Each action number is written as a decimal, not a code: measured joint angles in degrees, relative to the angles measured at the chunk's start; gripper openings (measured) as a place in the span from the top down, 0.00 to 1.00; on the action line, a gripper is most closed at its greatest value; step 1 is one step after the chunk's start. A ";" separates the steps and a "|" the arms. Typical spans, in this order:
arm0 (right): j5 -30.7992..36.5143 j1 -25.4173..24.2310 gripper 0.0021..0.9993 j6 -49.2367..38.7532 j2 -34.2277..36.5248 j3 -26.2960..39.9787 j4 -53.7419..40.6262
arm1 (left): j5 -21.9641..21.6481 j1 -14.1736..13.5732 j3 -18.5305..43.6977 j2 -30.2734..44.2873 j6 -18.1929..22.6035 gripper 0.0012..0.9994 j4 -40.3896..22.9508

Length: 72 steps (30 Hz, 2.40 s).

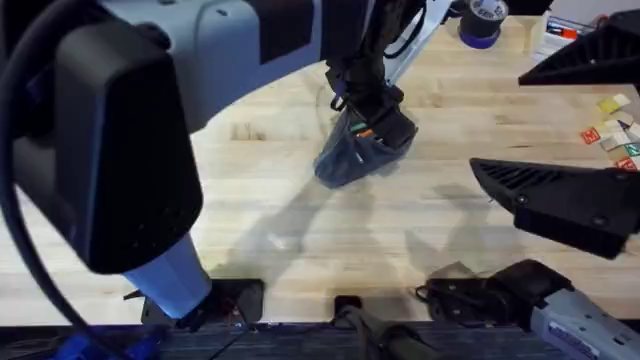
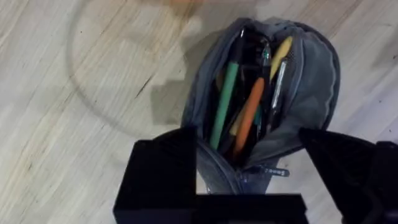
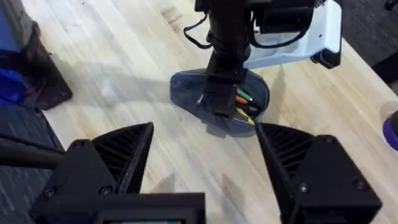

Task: Unzip the bag, pick up the pens from the table one at a time and place them inside, then zip the bag closed.

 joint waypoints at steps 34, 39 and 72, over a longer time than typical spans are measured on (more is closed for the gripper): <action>0.17 0.00 0.00 0.35 1.96 0.00 0.28 | 2.86 14.31 -35.77 -40.45 16.52 0.01 9.63; 0.17 0.00 0.00 3.86 5.75 0.00 0.28 | 2.89 14.90 -39.25 -40.58 17.12 0.01 11.63; -3.04 0.00 0.00 33.65 20.76 -0.03 -1.99 | 33.04 35.43 -40.72 -40.59 43.74 0.01 7.80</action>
